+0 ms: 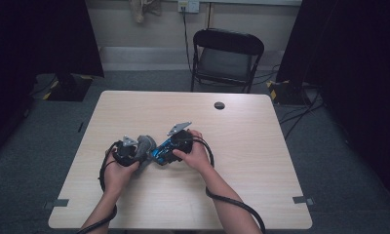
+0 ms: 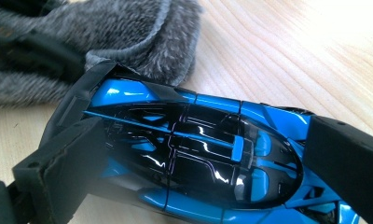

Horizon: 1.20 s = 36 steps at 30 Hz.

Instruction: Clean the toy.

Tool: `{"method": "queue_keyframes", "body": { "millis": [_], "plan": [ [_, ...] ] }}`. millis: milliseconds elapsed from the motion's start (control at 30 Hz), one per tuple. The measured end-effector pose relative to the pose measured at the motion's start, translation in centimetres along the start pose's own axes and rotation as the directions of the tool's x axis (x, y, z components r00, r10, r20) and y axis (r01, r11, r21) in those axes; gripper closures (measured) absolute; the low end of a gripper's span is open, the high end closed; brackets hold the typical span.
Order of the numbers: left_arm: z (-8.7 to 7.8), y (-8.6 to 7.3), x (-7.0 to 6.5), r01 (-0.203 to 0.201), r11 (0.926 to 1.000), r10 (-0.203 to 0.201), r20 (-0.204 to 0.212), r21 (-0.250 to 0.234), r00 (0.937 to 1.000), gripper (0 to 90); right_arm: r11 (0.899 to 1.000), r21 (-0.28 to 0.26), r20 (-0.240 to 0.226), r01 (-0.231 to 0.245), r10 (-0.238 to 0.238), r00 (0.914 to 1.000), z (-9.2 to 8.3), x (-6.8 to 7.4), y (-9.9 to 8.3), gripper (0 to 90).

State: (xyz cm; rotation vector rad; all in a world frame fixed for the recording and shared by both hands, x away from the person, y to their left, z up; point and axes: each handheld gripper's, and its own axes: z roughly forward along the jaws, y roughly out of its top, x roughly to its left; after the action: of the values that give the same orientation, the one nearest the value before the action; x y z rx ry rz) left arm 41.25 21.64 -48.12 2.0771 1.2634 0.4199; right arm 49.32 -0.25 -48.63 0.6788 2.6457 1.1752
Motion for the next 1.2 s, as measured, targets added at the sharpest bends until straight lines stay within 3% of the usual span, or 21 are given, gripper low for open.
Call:
{"method": "queue_keyframes", "body": {
  "millis": [133, 367, 600, 867, 1200],
  "plan": [
    [-0.5, -0.6, -0.1, 0.028, 0.9996, -0.028, 0.048, -0.005, 0.9984, 70.2, 1.0, 0.0, 0.001, -0.003, 0.003, 1.0, 0.0, 0.0, 0.0, 0.0],
    [-1.1, -1.1, -0.6, 0.027, 0.9996, -0.027, 0.09, 0.006, 0.9956, 70.7, 1.0, 0.001, 0.0, -0.001, 0.001, 1.0, 0.0, 0.0, 0.0, 0.0],
    [-1.6, -1.5, -0.9, 0.052, 0.9984, -0.054, 0.144, 0.023, 0.9881, 71.1, 1.0, 0.003, 0.0, 0.001, -0.001, 1.0, 0.0, 0.0, 0.0, 0.0],
    [-1.8, -1.7, -1.8, 0.038, 0.9985, -0.045, 0.182, 0.039, 0.9823, 71.4, 1.0, 0.002, 0.001, -0.001, 0.001, 1.0, 0.0, 0.0, 0.0, 0.0],
    [-1.9, -1.6, -3.3, -0.022, 0.998, 0.008, 0.223, 0.059, 0.9748, 71.6, 1.0, 0.004, 0.002, 0.0, 0.0, 1.0, 0.0, 0.0, 0.0, 0.0]
  ]
}}
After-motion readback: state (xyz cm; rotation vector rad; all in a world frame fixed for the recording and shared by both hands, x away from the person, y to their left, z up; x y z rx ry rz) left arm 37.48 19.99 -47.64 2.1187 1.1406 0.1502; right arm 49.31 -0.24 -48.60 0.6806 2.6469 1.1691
